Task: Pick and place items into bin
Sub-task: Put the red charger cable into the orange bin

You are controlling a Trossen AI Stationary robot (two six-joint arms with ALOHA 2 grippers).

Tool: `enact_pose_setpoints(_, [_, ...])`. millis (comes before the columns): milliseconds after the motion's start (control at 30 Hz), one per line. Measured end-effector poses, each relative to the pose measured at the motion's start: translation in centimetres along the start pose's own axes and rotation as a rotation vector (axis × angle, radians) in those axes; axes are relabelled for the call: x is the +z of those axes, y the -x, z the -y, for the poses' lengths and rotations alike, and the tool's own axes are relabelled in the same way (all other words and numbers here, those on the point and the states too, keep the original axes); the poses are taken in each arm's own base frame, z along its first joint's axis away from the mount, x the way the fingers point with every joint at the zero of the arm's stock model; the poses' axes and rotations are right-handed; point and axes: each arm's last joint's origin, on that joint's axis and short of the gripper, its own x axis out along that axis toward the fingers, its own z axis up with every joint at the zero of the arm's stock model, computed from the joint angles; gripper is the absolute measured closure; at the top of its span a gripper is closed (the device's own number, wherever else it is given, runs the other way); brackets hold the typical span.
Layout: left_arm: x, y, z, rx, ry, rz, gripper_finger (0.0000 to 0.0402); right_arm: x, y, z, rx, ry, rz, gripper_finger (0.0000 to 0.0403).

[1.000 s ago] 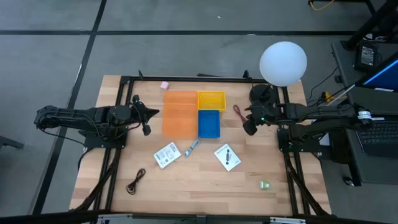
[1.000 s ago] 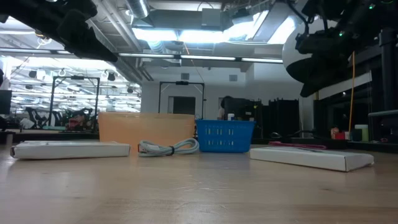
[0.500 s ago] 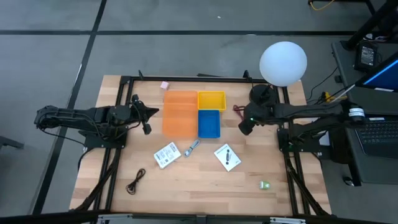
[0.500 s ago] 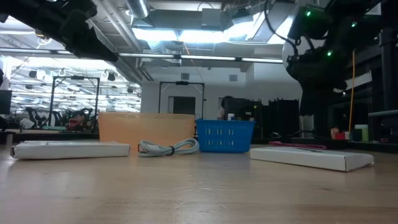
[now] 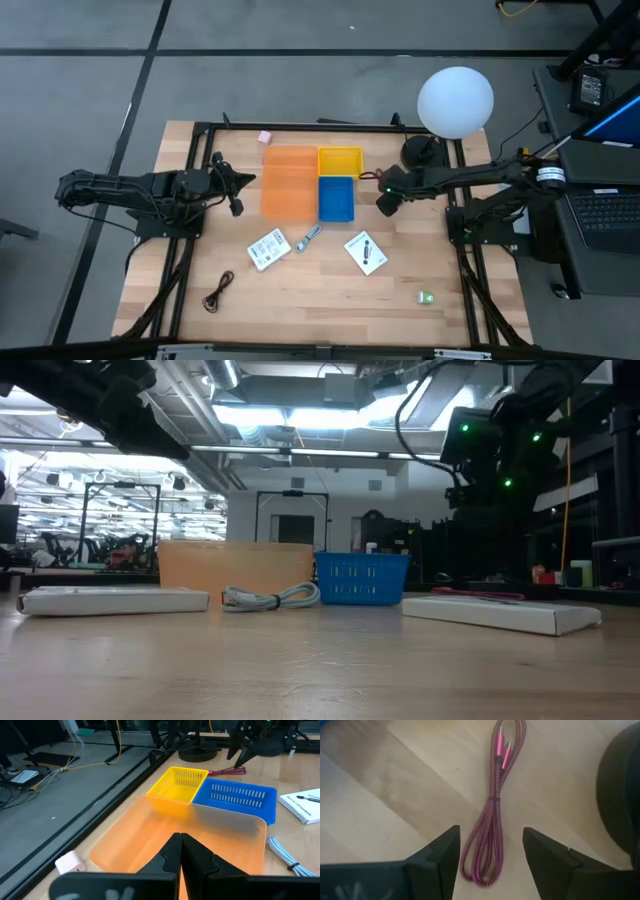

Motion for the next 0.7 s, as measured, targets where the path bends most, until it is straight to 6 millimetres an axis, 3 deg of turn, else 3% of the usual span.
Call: enact_pose_setpoints(700, [0.0, 0.0, 0.0, 0.0, 0.007, -0.001, 0.0398, 0.9, -4.2, 0.5, -0.032, -0.016, -0.106, 0.0208])
